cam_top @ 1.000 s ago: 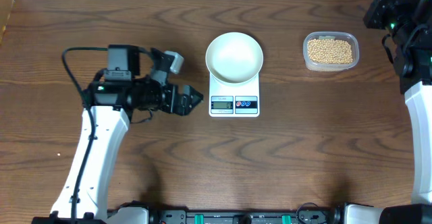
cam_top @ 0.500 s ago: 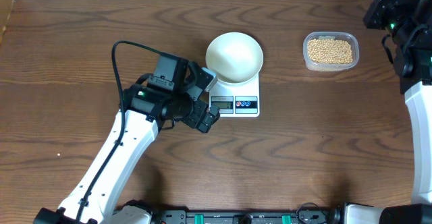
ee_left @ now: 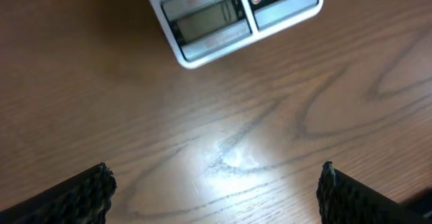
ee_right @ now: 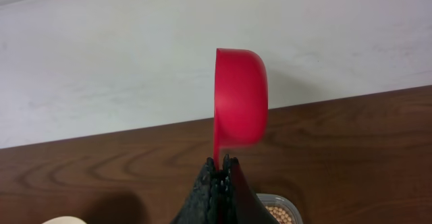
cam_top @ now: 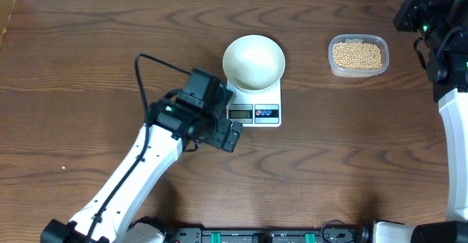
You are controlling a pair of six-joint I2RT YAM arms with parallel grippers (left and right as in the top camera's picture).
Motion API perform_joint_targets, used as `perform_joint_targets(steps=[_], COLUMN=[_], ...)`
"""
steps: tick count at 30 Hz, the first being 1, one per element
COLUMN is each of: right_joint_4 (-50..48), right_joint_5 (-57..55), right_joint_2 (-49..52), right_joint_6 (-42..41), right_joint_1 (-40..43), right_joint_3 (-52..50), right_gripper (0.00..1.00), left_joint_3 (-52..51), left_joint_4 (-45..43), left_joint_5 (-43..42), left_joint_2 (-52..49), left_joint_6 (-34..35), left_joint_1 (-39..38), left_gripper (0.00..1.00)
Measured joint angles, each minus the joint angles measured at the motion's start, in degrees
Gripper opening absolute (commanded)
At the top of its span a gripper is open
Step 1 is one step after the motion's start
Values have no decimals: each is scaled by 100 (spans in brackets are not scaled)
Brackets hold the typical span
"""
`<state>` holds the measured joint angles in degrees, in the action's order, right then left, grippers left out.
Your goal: Scoop item into bowl and weigh 50g on scale
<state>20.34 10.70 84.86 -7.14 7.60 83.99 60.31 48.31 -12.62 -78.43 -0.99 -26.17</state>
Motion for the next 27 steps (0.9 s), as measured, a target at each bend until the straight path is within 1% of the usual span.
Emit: perform_joint_targets(steps=[3, 6, 9, 15, 21, 24, 27], right_joint_4=[2, 2, 2, 24, 42, 39, 42], right_joint_5=[0, 0, 0, 0, 0, 0, 0], right_joint_2=[0, 0, 0, 0, 0, 0, 0], right_joint_6=[0, 0, 0, 0, 0, 0, 0], right_joint_1=[0, 0, 0, 0, 0, 0, 0], right_joint_3=[0, 0, 0, 0, 0, 2, 2], right_gripper=[1, 1, 1, 1, 1, 1, 1], left_joint_3=[-256, -566, -782, -846, -850, -850, -850], left_joint_4=[-256, -756, -981, -1458, -2271, -2686, -2806], left_joint_5=[136, 249, 280, 337, 354, 356, 354], left_joint_2=[-4, -55, -157, -372, -387, -356, -195], left_joint_6=[44, 85, 103, 105, 98, -142, -691], left_joint_1=[-20, -20, -20, -20, -22, -81, -269], left_gripper=[98, 98, 98, 98, 98, 98, 98])
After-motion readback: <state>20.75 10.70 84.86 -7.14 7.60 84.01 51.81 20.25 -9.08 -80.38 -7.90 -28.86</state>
